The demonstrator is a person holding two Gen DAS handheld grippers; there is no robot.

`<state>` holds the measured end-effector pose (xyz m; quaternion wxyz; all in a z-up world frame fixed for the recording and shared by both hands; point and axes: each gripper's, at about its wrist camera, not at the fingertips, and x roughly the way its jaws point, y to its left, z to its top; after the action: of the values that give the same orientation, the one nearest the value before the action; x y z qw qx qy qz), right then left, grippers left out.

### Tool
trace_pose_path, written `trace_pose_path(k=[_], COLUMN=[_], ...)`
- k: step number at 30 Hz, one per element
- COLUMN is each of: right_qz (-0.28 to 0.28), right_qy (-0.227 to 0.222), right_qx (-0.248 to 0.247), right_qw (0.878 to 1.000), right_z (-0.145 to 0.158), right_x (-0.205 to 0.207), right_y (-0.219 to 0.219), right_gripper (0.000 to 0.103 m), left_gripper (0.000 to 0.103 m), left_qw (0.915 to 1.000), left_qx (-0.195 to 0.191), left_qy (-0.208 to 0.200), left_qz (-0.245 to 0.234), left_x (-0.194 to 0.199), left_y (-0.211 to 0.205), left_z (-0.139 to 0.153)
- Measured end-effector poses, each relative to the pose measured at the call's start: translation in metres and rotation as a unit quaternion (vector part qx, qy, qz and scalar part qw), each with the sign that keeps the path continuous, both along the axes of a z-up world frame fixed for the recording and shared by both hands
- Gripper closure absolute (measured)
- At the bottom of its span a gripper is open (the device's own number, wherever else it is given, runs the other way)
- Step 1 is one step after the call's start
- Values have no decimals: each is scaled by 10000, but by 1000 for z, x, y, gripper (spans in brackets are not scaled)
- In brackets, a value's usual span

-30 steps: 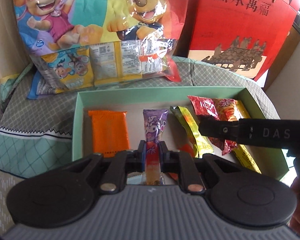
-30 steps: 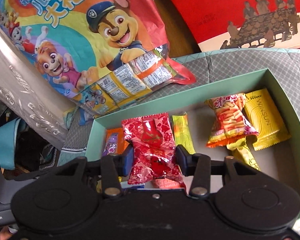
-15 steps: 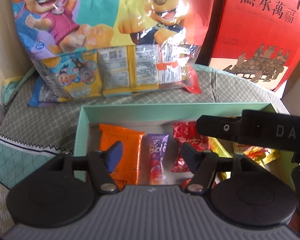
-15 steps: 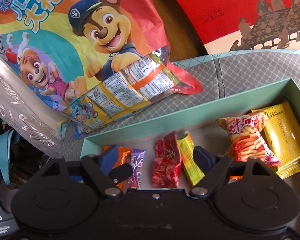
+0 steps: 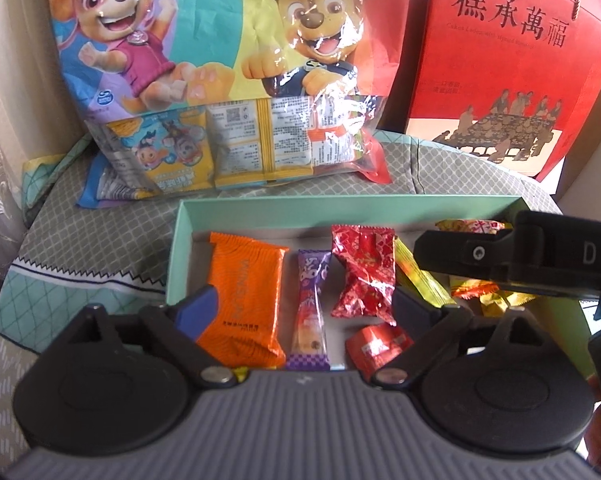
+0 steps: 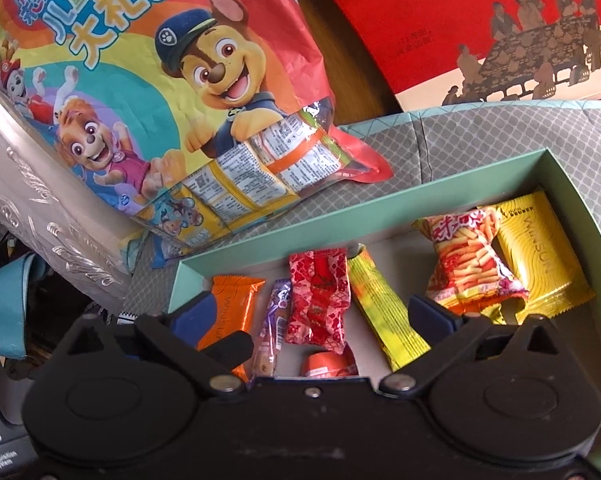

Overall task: Organize snacks
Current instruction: 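Move both open tools back over the remaining snacks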

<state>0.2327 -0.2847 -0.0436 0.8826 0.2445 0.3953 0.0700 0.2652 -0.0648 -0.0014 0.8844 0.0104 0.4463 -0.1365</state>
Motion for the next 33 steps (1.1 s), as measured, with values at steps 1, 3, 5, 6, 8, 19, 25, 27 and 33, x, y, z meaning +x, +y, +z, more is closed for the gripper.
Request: trace_pose_path(k=[1,3,5,6,8,19,25,27,33], right_qz=[-3,-16,-13,-9,-19,-170,-196,-191,-187], right_qy=[8,35,60,63,49,-21,-68,-91,-88], right_qx=[10,37,69,79,76,-54,-91,-89,18], right_qw=[10000,10000,10000,9999,10000,9998,9997,9997,9998], right_z=[2,4,6,7,9,19,23,24,17], right_x=[-6,-17,-29,-36,-51,-128,-162,-172,-197], right_y=[0,-1,-2,-2,-3,-10,-10,-10,-8], right_gripper=[0,0,0,0,0,0,0,0,0], left_gripper=[3,2,1,0,0,0,0,0,0], left_qw=[10000,10000,10000,9999,9997,9996,9997,9997,9998], left_qx=[-11,-20,-69,-124,-211,-212,-175,-163,-49], left_qy=[5,20,48,79,135,122,20,11,165], left_qz=[-1,-15,-31,-37,-28,-105,-171,-174,-128], left_x=[-5,-15,-25,-31,-43,-109,-140,-149,-170], left_y=[1,2,4,6,9,17,23,26,40], left_z=[2,5,7,8,11,27,35,35,21])
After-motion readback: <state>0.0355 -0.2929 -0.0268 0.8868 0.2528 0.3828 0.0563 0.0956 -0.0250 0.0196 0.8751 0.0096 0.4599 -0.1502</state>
